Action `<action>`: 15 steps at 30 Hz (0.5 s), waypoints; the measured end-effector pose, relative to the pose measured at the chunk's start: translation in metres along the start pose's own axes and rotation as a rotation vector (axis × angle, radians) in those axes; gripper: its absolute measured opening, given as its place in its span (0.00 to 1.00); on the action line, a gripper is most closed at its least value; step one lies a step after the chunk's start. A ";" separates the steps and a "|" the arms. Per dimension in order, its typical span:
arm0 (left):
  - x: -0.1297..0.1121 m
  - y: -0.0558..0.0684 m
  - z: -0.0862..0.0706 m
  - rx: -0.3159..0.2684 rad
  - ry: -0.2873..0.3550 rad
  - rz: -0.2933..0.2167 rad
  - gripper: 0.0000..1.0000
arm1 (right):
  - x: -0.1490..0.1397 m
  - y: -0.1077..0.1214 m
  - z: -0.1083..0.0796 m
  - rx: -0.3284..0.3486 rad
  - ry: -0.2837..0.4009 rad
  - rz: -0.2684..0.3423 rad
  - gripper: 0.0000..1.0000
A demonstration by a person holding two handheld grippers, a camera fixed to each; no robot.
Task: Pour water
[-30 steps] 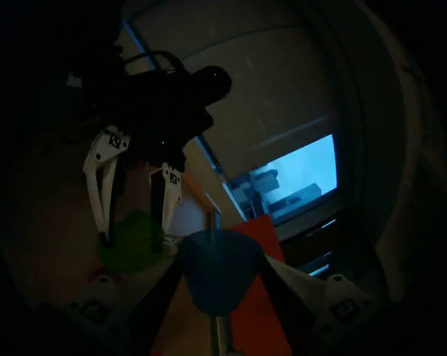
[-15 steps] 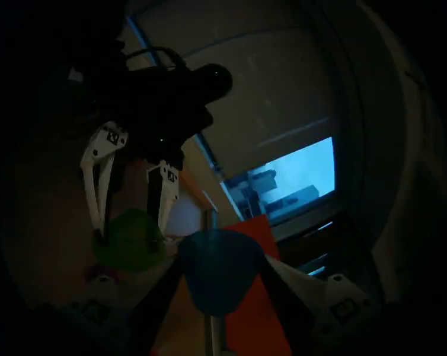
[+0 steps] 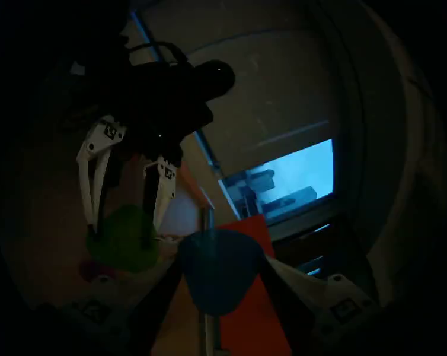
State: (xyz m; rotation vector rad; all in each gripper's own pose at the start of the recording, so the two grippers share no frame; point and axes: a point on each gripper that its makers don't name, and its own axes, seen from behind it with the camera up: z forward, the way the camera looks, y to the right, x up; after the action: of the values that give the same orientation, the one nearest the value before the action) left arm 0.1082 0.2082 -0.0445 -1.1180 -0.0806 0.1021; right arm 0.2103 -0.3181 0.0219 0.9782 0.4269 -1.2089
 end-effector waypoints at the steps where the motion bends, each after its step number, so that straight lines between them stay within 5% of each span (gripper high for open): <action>1: 0.000 0.000 0.000 -0.001 -0.001 0.001 0.85 | 0.000 0.000 0.000 0.000 -0.001 -0.002 0.93; 15: -0.003 0.002 0.003 -0.006 -0.010 0.004 0.85 | -0.003 0.005 -0.002 -0.007 -0.008 -0.039 0.93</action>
State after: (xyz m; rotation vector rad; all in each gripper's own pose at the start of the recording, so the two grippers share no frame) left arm 0.1048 0.2115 -0.0454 -1.1239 -0.0873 0.1115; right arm 0.2138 -0.3144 0.0252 0.9622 0.4455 -1.2450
